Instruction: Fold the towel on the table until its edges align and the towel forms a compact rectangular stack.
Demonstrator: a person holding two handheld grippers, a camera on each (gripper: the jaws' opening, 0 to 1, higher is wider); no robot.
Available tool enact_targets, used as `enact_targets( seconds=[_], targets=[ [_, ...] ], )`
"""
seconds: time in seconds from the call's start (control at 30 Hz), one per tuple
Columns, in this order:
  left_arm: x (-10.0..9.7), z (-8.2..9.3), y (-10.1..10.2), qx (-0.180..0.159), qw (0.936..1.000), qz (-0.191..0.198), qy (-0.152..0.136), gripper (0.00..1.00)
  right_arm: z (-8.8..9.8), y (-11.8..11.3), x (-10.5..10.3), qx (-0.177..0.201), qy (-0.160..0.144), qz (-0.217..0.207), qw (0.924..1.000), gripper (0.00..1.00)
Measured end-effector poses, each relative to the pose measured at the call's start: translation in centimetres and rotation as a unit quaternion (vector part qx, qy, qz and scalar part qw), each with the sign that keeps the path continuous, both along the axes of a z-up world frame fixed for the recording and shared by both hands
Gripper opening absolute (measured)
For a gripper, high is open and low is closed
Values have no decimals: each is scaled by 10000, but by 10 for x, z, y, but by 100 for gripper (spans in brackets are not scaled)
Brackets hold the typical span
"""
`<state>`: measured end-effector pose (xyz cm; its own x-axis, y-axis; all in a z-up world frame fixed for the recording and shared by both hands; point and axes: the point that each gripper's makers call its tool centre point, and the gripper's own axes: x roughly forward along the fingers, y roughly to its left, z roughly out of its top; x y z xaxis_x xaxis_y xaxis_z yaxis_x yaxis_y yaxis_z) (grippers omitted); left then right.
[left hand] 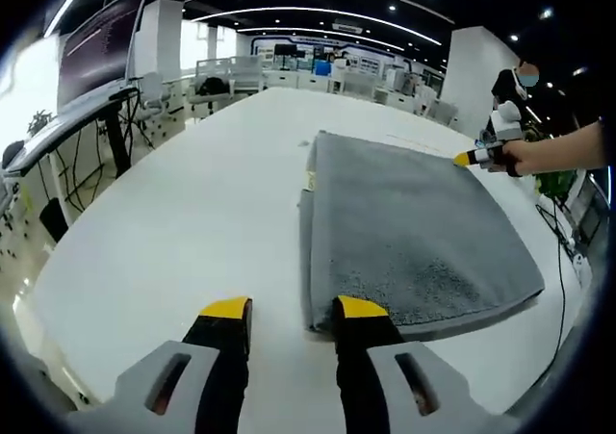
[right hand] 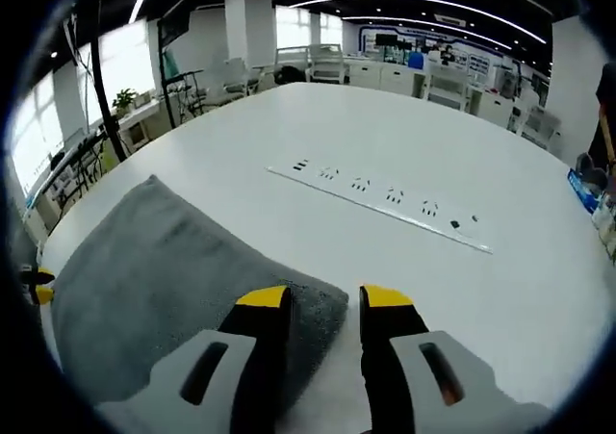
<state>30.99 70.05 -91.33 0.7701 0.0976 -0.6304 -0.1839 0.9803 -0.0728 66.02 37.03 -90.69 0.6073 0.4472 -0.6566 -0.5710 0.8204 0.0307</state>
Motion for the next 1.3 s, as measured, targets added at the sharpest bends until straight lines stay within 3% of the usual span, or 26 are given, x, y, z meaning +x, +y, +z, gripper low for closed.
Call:
enact_targets(
  seconds=[0.13,0.2,0.27,0.4,0.53,0.77,1.03,1.3],
  targets=[
    [1,1,-4,11,9999,-116,4,30,-10,-6,-11,-94,101,-47,9999,26],
    [2,0,-7,18,9998,-188,18,27,-9,-6,-10,107,60,-180,9998,25],
    [3,0,-7,72,9997,-248,20,26,-9,-7,-9,41,3,-178,9998,22],
    [6,0,-10,109,9994,-339,-48,23,-9,6,-14,34,-34,168,9998,8],
    [7,-2,-19,6,9987,-500,-29,12,-10,3,-13,43,-101,163,9998,8],
    [9,-1,-28,-92,9987,-476,-128,10,-8,-6,-18,10,-150,183,9997,5],
    [16,-3,-63,114,9921,-1239,150,8,-8,-48,-20,-94,-160,65,9998,4],
    [23,2,-122,293,9772,-2081,293,6,-11,-106,-18,-123,-159,-265,9994,4]
  ],
)
